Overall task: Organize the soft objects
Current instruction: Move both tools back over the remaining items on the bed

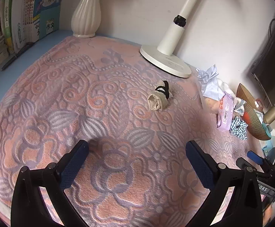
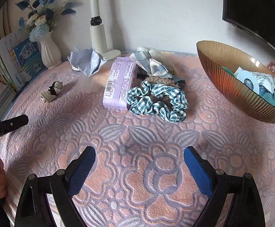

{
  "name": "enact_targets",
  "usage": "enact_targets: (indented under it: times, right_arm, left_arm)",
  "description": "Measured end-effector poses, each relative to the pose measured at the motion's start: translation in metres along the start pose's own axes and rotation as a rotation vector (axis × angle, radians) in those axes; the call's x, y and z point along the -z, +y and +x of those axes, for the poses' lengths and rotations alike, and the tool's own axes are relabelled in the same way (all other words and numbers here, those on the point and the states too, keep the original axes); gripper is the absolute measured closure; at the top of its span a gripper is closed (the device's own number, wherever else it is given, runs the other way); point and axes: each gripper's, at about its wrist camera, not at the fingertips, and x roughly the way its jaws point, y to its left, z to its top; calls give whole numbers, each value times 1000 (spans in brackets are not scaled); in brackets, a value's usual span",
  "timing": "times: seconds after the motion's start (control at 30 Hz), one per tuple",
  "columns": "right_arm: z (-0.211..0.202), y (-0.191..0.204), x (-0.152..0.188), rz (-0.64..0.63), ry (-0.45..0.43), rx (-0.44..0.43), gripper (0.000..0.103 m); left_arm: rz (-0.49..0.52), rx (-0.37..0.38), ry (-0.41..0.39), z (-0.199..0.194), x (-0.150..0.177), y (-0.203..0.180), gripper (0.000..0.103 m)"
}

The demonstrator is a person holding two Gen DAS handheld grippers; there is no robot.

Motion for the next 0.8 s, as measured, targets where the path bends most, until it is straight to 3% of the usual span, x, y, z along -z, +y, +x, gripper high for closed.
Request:
enact_targets:
  times: [0.33,0.53,0.67,0.8]
  right_arm:
    - [-6,-15,1,75,-6,-32,9]
    - [1,-33,-14,122,175,-88,9]
    - [2,-33,-39,88,142,-41,9]
    - [17,-35,-59,52,82,4,9]
  left_arm:
    - [71,-83,16,-4,-3,-11,1]
    - [263,-140,-17,-33,-33,-39,1]
    - [367,-147,-5,-11,-56,-46,1]
    - [336,-73,61,23,-69,-36,2]
